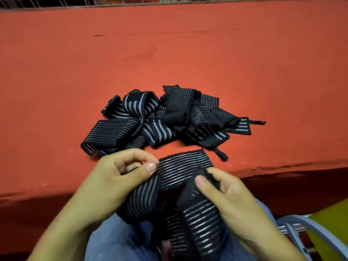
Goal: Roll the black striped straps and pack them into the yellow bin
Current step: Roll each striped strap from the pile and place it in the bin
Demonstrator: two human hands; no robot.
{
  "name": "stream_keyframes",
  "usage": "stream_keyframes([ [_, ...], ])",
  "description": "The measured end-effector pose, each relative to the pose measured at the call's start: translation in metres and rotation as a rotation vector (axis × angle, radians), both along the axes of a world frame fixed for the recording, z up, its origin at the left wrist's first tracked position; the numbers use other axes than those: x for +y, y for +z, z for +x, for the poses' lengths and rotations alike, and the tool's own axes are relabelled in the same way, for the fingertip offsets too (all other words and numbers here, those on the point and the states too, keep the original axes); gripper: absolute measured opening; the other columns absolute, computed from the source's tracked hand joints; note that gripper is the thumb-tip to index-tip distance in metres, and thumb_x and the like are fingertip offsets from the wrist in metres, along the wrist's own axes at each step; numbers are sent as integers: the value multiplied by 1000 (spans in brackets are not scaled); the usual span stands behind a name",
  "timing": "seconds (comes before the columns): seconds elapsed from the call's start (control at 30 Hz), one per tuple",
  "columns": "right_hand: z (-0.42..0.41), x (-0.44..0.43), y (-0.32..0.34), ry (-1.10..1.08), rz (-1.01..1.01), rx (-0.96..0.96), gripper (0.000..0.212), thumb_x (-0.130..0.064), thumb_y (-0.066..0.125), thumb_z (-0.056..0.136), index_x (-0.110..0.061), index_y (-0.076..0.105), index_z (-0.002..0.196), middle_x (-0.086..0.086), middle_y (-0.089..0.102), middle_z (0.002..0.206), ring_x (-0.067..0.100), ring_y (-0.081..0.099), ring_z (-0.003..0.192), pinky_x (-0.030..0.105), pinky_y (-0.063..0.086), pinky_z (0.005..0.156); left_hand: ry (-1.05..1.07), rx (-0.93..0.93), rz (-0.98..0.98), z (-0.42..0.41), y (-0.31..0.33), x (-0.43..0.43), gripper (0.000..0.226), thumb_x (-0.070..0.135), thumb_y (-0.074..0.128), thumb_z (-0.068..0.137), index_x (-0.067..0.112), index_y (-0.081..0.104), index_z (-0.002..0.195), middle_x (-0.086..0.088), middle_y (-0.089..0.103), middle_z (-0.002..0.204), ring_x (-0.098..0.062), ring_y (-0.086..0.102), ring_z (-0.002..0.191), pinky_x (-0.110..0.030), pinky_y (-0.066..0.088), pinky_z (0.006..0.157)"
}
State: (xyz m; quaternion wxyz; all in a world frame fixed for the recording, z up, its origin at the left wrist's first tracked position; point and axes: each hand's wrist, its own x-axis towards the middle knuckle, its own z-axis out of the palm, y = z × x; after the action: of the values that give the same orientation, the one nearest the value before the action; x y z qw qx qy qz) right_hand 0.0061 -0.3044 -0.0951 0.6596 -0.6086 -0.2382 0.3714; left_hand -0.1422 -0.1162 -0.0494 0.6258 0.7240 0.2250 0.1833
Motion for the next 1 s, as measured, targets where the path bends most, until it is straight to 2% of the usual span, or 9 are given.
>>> stream_keyframes([
  [0.1,18,-13,-3,-88,8,-13,25,-26,67,89,-7,76,101,15,79,102,22,73,90,30,59,78,4,-18,-29,-9,4,4,40,55,85,73,27,78,101,-12,67,81,-18,59,72,-24,49,62],
  [0.23,22,-15,5,-7,-25,-113,18,-15,65,95,-11,75,109,8,80,108,21,74,103,35,59,91,-198,-2,-74,-1,11,-9,24,21,72,92,31,74,114,-9,75,91,-11,69,84,-21,57,72],
  [0.33,25,-17,13,44,-136,-423,16,-10,67,98,-24,72,100,-3,78,99,10,72,94,28,55,86,-302,101,100,4,14,-13,32,24,68,91,40,70,118,3,77,100,-9,72,94,-25,59,82],
  [0.4,28,-20,19,52,-235,-665,8,-22,70,94,-28,68,98,-10,74,96,10,69,87,32,53,83,-348,152,158,6,16,-13,19,25,68,92,32,74,109,4,78,103,-9,73,97,-29,58,88],
  [0.47,28,-20,26,45,-249,-736,9,-25,71,93,-31,68,99,-14,72,95,14,67,83,33,52,80,-411,162,214,6,15,-14,6,22,70,95,25,76,96,7,75,100,-6,70,93,-28,55,85],
  [0.63,24,-9,34,-34,-14,-409,24,-5,63,100,-27,65,91,-4,77,100,13,70,94,39,56,86,-465,138,329,14,0,-30,5,21,71,96,26,72,95,22,55,137,-3,52,133,-14,35,107],
  [0.73,20,-2,34,-97,88,-253,27,-1,55,101,-21,58,84,3,79,110,19,74,104,36,60,88,-411,153,366,20,-11,-36,7,28,70,97,34,69,96,26,50,137,2,45,137,-13,36,101],
  [0.87,19,5,33,-255,130,-245,10,0,54,103,-10,55,99,4,80,107,22,75,103,45,56,92,-404,134,414,23,-14,-38,9,25,71,96,33,69,93,21,63,127,-3,56,127,-15,38,106],
  [1.0,20,11,31,-297,231,-33,10,3,54,101,-4,57,108,22,75,110,28,71,98,48,53,89,-392,147,408,23,-10,-40,9,27,70,97,35,69,95,28,44,147,9,36,142,-11,27,112],
])
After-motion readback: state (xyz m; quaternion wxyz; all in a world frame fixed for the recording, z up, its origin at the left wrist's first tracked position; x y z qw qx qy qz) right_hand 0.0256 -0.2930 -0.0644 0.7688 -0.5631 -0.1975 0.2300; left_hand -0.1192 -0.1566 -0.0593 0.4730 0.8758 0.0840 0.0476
